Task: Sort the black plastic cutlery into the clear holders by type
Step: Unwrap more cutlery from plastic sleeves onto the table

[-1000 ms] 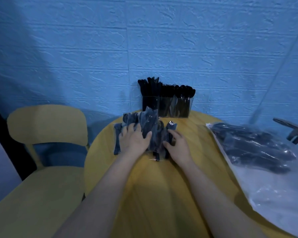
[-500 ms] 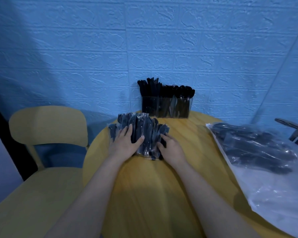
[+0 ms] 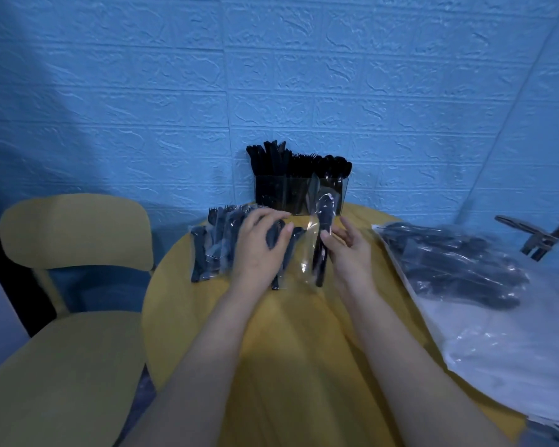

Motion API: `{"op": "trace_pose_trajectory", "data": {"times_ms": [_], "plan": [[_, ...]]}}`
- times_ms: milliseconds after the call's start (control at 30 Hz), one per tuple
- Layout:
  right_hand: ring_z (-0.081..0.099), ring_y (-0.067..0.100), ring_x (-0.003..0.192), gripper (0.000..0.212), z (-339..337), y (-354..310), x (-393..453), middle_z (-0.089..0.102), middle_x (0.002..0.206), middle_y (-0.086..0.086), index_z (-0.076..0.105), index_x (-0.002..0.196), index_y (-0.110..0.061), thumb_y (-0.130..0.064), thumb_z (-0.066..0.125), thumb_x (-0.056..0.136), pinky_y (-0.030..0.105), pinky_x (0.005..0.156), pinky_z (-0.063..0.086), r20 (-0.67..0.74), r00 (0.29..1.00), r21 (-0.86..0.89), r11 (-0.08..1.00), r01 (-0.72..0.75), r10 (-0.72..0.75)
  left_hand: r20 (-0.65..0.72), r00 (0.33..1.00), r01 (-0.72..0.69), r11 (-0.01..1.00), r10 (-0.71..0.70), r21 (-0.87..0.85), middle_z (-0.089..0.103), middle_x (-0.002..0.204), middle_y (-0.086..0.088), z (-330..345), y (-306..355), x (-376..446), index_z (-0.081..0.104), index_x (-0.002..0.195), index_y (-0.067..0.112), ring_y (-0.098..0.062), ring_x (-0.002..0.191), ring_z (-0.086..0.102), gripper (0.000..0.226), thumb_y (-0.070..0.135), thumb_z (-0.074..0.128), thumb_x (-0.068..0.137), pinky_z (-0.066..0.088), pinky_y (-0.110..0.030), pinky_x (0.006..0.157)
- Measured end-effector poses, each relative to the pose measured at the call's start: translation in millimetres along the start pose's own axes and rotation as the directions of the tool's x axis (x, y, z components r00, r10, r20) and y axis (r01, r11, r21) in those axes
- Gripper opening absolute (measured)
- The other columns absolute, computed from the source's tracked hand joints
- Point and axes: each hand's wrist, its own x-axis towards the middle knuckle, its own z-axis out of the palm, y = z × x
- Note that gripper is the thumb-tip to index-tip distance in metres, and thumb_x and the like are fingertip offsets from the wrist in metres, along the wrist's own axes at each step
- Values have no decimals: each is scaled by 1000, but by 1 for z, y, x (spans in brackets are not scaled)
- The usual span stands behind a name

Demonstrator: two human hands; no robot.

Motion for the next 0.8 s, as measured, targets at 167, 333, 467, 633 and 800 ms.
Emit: {"op": "trace_pose_trajectory", "data": {"times_ms": [167, 333, 467, 633, 800], "plan": [[63, 12, 83, 22, -16, -10, -8, 62, 85, 2, 58, 111, 0, 5, 56, 89, 22, 81, 52, -5, 999, 281, 959, 49, -50, 219, 957, 241, 944, -191, -227, 61, 93, 17, 22, 14, -18, 61, 111, 26, 3, 85, 57, 23, 21, 64, 89, 48, -10, 71], [62, 21, 100, 13, -22, -5, -15, 62, 100, 8, 58, 100, -8, -2, 59, 89, 28, 84, 54, 10, 1000, 255, 967, 3, -6, 146, 951, 308, 881, -273, -358, 66, 95, 7, 21, -2, -23, 63, 95, 27, -9, 85, 63, 21, 7, 63, 88, 51, -14, 62], [60, 15, 102, 47, -25, -15, -14, 54, 115, 1, 41, 126, -18, -15, 66, 87, 36, 92, 51, -121, 991, 133, 989, 66, -50, 2, 957, 274, 897, -291, -346, 68, 92, 9, 15, -10, -20, 62, 88, 32, -8, 87, 64, 21, 11, 63, 89, 52, -21, 75], [40, 12, 124, 62, -30, -16, -16, 48, 133, -3, 43, 140, -26, -32, 69, 84, 30, 109, 27, 165, 803, -704, 502, 503, -573, -63, 970, 196, 909, -235, -367, 68, 88, 14, 8, -4, -18, 60, 88, 35, 7, 83, 62, 19, 16, 64, 88, 47, -7, 67], [60, 1, 88, 20, -22, -10, -21, 70, 97, -12, 71, 107, -24, -23, 65, 89, 23, 84, 49, 386, 839, -680, 496, 540, -385, 17, 967, 221, 805, -254, -551, 72, 77, 13, 10, 0, -17, 61, 94, 28, 3, 74, 65, 12, 20, 65, 87, 50, -12, 64]]}}
